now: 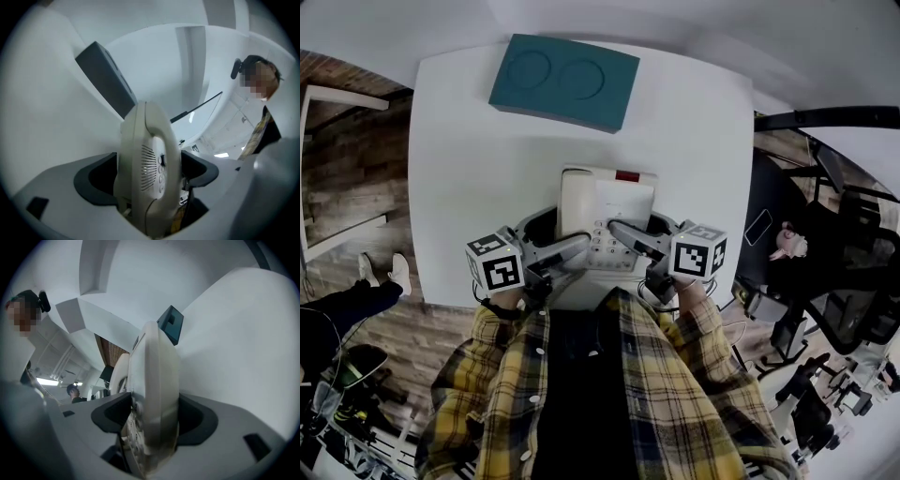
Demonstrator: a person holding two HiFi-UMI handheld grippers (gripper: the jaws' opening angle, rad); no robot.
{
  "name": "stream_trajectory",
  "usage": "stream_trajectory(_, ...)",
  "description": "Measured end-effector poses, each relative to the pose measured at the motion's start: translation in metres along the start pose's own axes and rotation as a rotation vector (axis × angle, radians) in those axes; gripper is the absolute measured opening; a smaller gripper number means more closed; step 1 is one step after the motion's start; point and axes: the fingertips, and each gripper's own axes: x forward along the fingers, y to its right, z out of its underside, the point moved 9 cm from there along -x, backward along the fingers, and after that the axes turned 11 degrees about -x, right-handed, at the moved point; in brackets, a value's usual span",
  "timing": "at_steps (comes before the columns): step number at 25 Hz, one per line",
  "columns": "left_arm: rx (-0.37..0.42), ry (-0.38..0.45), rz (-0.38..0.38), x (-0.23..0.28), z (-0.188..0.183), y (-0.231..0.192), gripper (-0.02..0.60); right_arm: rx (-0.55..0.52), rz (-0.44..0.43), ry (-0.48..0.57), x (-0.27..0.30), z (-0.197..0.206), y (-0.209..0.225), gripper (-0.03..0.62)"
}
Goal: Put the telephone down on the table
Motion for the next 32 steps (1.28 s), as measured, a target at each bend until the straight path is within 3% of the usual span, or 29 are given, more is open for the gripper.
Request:
stream_trajectory(8,0.065,0.02,-0.043,-0.006,-0.014,0.005,0.436,0.013,0.019,-0.003,-0.003,-0.01,0.009,0.279)
stream_trajectory(32,0.067,0.041,-0.061,-0.006,-0.015,0.007,0.435,-0.039,0.064,-0.041,0.009,-0.034,0.015,0.279)
